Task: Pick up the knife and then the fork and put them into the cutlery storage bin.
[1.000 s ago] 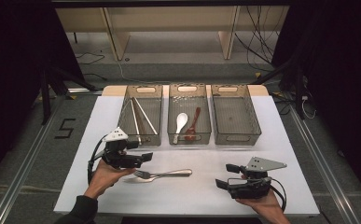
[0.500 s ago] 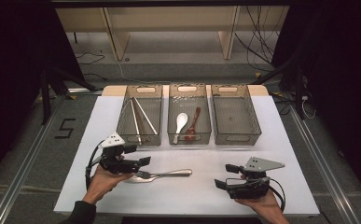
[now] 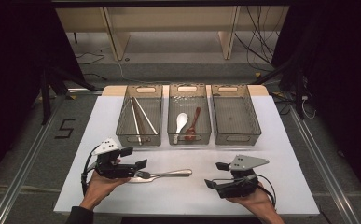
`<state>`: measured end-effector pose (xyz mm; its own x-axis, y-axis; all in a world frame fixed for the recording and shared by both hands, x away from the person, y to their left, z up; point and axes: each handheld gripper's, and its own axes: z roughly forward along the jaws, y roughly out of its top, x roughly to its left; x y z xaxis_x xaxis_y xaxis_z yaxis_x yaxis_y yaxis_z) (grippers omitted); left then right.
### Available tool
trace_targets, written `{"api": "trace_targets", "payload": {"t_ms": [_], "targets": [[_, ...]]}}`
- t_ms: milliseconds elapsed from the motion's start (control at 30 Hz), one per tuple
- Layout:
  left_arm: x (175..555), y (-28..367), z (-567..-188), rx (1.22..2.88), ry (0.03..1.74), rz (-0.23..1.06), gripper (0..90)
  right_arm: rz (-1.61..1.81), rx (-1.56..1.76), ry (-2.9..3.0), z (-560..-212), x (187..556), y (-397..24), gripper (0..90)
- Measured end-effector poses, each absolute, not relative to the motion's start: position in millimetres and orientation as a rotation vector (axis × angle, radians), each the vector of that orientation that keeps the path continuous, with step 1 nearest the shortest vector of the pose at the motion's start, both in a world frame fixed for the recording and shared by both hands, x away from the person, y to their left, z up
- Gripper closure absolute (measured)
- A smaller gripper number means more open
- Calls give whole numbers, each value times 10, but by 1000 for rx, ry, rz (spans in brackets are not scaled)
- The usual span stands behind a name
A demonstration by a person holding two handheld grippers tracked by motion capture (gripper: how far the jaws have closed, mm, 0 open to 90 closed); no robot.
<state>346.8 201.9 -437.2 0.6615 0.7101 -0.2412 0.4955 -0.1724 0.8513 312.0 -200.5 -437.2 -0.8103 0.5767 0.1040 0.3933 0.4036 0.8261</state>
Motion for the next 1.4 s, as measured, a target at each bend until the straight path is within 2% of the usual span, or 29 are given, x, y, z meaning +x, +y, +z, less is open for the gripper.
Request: {"api": "trace_targets", "payload": {"t_ms": [400,733,1400], "targets": [[3391,2052,-4383,1814,948,284,186,1249,723,2602,-4398,3411,-1399,294],[3362,2114,-4384,1770,955,298,186,1127,589,2716,-4441,3557,-933,369],[3354,2134,-4403,1763,960,303,186,983,459,2827,-4631,3716,-563,524]]}}
